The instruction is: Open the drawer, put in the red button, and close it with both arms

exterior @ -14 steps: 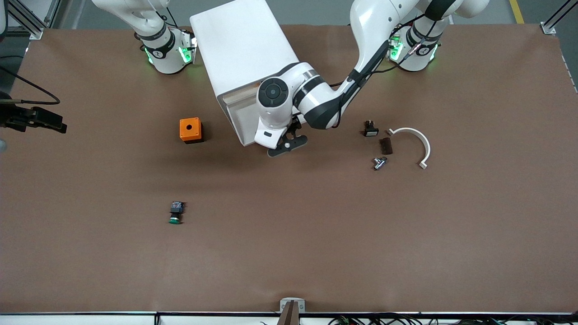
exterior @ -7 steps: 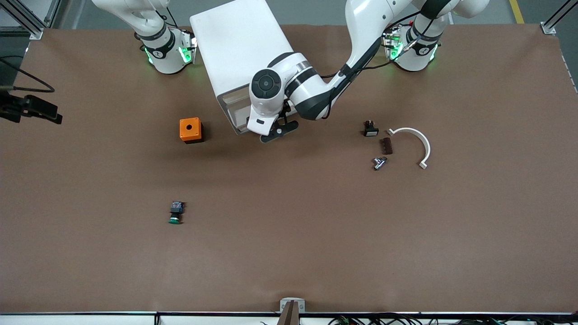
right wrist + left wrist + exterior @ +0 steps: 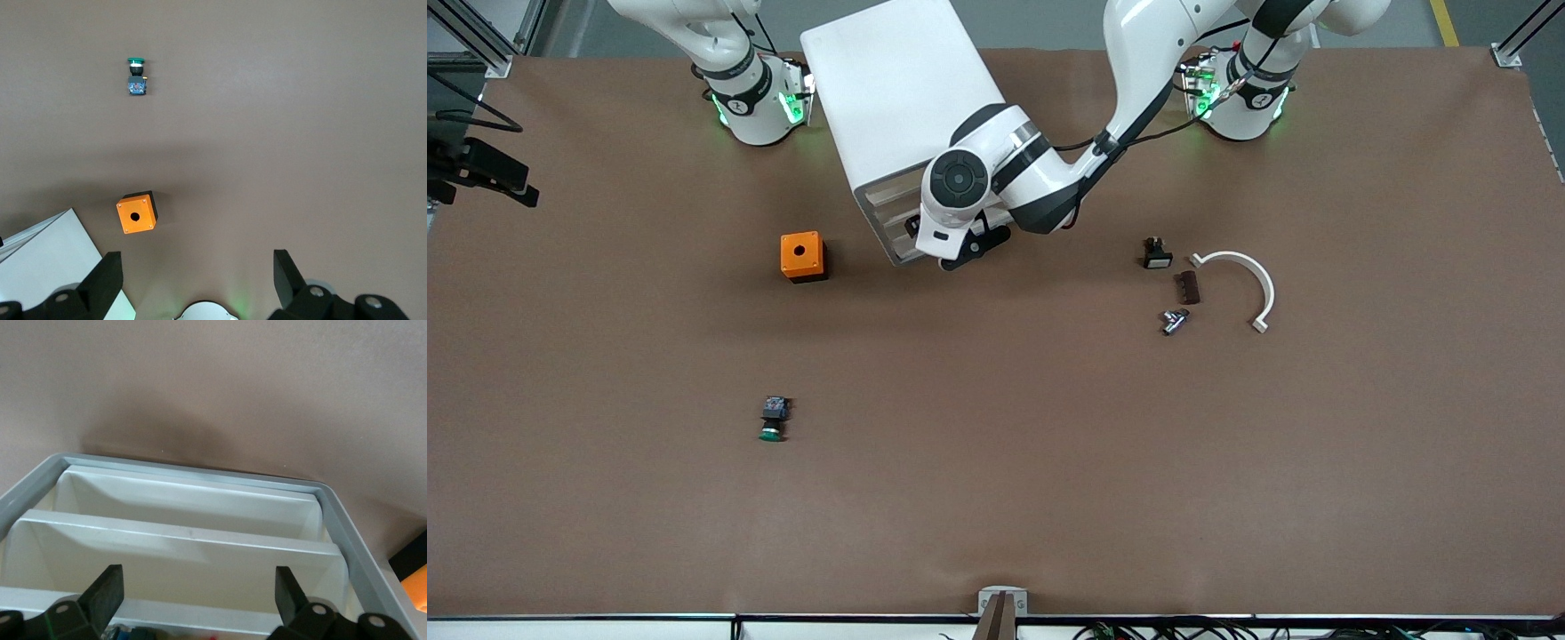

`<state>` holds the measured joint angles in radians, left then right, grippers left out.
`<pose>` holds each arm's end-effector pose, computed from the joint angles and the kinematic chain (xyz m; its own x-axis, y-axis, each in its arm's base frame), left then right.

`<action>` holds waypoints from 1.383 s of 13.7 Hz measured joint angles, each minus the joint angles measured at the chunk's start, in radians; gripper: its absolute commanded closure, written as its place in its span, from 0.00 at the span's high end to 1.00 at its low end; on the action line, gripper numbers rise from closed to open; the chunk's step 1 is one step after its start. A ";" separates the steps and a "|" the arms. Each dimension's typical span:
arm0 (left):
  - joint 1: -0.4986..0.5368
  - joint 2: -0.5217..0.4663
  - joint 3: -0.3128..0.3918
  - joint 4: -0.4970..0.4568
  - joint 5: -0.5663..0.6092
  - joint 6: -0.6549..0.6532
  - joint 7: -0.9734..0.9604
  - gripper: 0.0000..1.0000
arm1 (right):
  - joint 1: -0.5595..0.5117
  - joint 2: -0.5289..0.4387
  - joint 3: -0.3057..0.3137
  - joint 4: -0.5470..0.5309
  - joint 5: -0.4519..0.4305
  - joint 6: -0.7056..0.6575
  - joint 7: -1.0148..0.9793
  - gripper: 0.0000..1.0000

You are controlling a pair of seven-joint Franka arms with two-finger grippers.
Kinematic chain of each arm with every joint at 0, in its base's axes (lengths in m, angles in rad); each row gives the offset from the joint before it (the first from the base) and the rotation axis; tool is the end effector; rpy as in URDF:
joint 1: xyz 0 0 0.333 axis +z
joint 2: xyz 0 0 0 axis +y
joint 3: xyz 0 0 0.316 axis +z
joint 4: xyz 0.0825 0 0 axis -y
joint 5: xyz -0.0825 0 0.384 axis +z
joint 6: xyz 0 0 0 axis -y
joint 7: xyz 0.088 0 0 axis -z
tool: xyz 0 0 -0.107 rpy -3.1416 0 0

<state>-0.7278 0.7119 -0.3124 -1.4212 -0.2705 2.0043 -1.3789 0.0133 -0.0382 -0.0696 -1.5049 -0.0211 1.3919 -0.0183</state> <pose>0.3841 -0.6022 0.2895 0.7700 0.4650 -0.4368 0.4931 -0.8682 -0.0551 0.5225 -0.0328 0.6606 0.9963 -0.0413 -0.0751 -0.0402 -0.9990 0.0170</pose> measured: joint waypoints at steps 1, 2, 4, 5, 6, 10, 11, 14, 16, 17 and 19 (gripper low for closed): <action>0.001 0.000 0.001 -0.001 -0.013 0.003 0.000 1.00 | 0.000 -0.006 0.000 -0.006 0.002 0.006 0.000 1.00; 0.003 0.001 0.001 -0.002 -0.024 0.011 0.000 1.00 | 0.000 -0.011 0.001 -0.008 0.010 0.009 0.000 1.00; 0.009 0.001 0.001 -0.004 -0.043 0.029 0.000 1.00 | 0.000 -0.025 0.001 -0.008 0.028 0.014 0.000 1.00; 0.012 0.001 0.001 -0.005 -0.047 0.038 0.000 1.00 | 0.000 -0.033 0.001 -0.009 0.033 0.014 0.000 1.00; 0.016 0.001 0.001 -0.005 -0.057 0.047 0.000 1.00 | 0.000 -0.038 0.001 -0.010 0.039 0.014 0.000 1.00; 0.070 0.000 0.004 -0.001 -0.081 0.066 0.006 1.00 | 0.000 -0.041 0.001 -0.023 0.046 0.018 0.000 1.00; 0.095 -0.002 0.004 0.004 -0.081 0.068 0.020 1.00 | 0.000 -0.042 0.001 -0.028 0.046 0.024 -0.003 1.00; 0.183 -0.034 0.008 0.034 -0.081 0.071 0.058 1.00 | -0.001 -0.059 0.000 -0.058 0.046 0.049 -0.024 1.00; 0.267 -0.094 0.008 0.051 -0.062 0.045 0.078 1.00 | -0.001 -0.072 0.000 -0.069 0.046 0.053 -0.030 1.00; 0.309 -0.134 0.008 0.056 -0.035 0.000 0.111 1.00 | -0.001 -0.077 0.000 -0.073 0.046 0.055 -0.030 1.00; 0.368 -0.215 0.007 0.059 0.042 -0.129 0.199 0.99 | -0.001 -0.081 0.000 -0.078 0.046 0.059 -0.032 1.00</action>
<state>-0.3602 0.4965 -0.3053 -1.3623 -0.2290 1.8754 -1.1800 0.0120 -0.1192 -0.0695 -1.5833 0.0251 1.4513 -0.0507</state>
